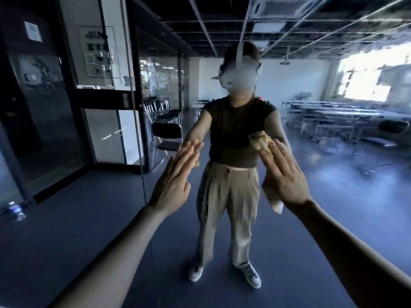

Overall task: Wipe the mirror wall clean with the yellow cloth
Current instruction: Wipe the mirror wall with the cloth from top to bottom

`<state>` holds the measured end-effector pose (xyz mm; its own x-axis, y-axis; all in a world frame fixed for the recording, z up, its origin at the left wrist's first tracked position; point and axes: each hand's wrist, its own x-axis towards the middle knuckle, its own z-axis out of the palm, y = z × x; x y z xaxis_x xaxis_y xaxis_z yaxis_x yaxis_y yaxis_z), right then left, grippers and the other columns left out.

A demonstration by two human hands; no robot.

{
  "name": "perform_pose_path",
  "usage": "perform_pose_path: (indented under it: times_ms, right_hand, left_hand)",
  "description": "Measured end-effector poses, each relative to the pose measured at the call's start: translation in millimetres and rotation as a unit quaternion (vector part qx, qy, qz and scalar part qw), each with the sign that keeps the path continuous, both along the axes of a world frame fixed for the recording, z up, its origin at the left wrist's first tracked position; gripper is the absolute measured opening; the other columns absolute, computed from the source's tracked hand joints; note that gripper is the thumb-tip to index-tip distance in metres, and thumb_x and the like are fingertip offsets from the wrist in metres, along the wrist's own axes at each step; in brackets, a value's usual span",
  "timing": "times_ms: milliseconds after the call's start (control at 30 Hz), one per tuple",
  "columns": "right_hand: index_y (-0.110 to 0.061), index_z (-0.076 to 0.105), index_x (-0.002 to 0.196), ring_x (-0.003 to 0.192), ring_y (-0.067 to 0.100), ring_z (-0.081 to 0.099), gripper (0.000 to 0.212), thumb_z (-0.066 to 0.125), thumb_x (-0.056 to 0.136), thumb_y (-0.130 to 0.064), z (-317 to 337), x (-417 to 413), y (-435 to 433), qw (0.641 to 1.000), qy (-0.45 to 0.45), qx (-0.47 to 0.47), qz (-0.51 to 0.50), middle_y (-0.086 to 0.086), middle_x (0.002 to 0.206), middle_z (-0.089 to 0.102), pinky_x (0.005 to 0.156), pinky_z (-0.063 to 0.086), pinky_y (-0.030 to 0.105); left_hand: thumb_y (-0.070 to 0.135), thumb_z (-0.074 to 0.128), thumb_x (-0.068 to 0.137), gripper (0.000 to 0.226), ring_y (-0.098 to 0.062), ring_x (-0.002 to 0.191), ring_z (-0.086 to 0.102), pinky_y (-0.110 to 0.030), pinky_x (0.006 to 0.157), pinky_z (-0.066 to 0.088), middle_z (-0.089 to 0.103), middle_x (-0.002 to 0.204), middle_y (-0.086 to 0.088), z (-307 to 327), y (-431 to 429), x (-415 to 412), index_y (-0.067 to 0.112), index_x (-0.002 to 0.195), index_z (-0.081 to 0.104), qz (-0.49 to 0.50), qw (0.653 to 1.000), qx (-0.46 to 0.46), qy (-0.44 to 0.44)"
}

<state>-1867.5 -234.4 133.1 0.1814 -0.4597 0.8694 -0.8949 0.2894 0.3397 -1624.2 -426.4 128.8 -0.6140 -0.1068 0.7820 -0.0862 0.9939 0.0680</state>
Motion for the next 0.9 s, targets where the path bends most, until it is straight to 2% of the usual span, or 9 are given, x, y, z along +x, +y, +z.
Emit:
perform_pose_path:
  times_ms: [67,133,267,333,400,533,667,767,900]
  right_hand:
    - [-0.008,0.028,0.146,0.141,0.033,0.024,0.082,0.066,0.076,0.014,0.4,0.8,8.7,0.999,-0.048,0.003,0.0,0.015,0.151,0.029,0.113,0.027,0.049]
    - [-0.004,0.03,0.144,0.141,0.036,0.022,0.087,0.057,0.065,0.019,14.5,15.5,-6.7,0.995,-0.1,-0.007,0.019,0.019,0.151,0.028,0.113,0.024,0.053]
    - [0.0,0.037,0.142,0.141,0.036,0.024,0.053,0.044,0.09,0.004,67.7,45.4,-56.3,0.994,-0.084,-0.003,0.074,0.021,0.149,0.031,0.113,0.023,0.053]
    - [-0.002,0.041,0.14,0.139,0.034,0.028,0.05,0.044,0.091,0.001,87.8,48.5,-64.8,0.996,-0.046,0.004,0.078,0.019,0.147,0.036,0.113,0.026,0.05]
    - [-0.004,0.043,0.139,0.138,0.031,0.031,0.046,0.043,0.093,-0.004,94.0,40.2,-52.9,0.997,-0.021,0.0,0.069,0.018,0.146,0.039,0.115,0.026,0.044]
    - [-0.009,0.033,0.143,0.14,0.031,0.024,0.066,0.064,0.085,-0.005,79.4,-18.4,8.8,0.991,-0.077,-0.105,-0.019,0.016,0.149,0.032,0.117,0.019,0.038]
    - [-0.003,0.033,0.14,0.138,0.033,0.023,0.065,0.058,0.081,-0.006,76.0,-37.4,41.2,0.973,-0.103,-0.205,-0.033,0.021,0.144,0.033,0.115,0.023,0.044]
    - [0.0,0.038,0.139,0.143,0.026,0.019,0.079,0.064,0.065,0.007,69.9,-18.9,16.2,0.95,-0.151,-0.272,-0.013,0.022,0.146,0.033,0.117,0.018,0.041]
    - [-0.008,0.035,0.142,0.142,0.035,0.018,0.081,0.065,0.069,0.01,5.6,-8.4,-7.6,0.99,-0.1,-0.095,0.033,0.009,0.152,0.027,0.115,0.018,0.051]
  left_hand:
    - [-0.022,0.048,0.069,0.105,-0.015,0.145,0.006,-0.049,0.113,0.024,0.003,0.158,0.009,4.4,4.2,-8.3,0.026,0.15,0.002,-0.004,1.0,-0.001,0.003]
    - [-0.021,0.048,0.069,0.104,-0.013,0.145,0.007,-0.042,0.116,0.018,0.003,0.158,0.009,13.3,11.2,-16.4,0.024,0.15,0.002,-0.006,1.0,0.004,0.014]
    - [-0.02,0.052,0.069,0.092,-0.009,0.144,0.007,-0.031,0.117,0.011,0.013,0.156,-0.001,34.8,26.8,-41.8,0.009,0.148,0.016,-0.011,0.998,0.005,0.059]
    - [-0.016,0.055,0.073,0.089,-0.011,0.144,0.007,-0.028,0.117,0.009,0.016,0.155,-0.005,43.5,33.4,-57.2,0.008,0.148,0.014,-0.002,0.996,0.026,0.09]
    - [-0.012,0.054,0.075,0.086,-0.014,0.144,0.008,-0.033,0.117,0.012,0.016,0.156,-0.006,50.3,39.7,-70.7,0.008,0.148,0.013,0.004,0.994,0.026,0.103]
    - [-0.007,0.041,0.076,0.081,-0.022,0.145,0.012,-0.044,0.116,0.018,0.013,0.157,-0.008,57.1,43.1,-80.4,0.008,0.148,0.009,-0.011,0.996,-0.042,0.076]
    - [-0.006,0.038,0.076,0.078,-0.019,0.145,0.012,-0.04,0.117,0.015,0.014,0.156,-0.008,53.3,36.4,-72.9,0.007,0.148,0.012,-0.003,0.996,-0.066,0.063]
    - [-0.015,0.048,0.072,0.087,-0.016,0.145,0.009,-0.035,0.118,0.011,0.013,0.156,-0.006,49.6,35.7,-68.9,0.006,0.148,0.013,0.006,0.996,-0.056,0.065]
    - [-0.011,0.044,0.07,0.09,-0.015,0.145,0.008,-0.033,0.118,0.01,0.007,0.157,0.0,42.0,45.6,-72.1,0.011,0.15,0.008,0.0,0.997,-0.052,0.058]
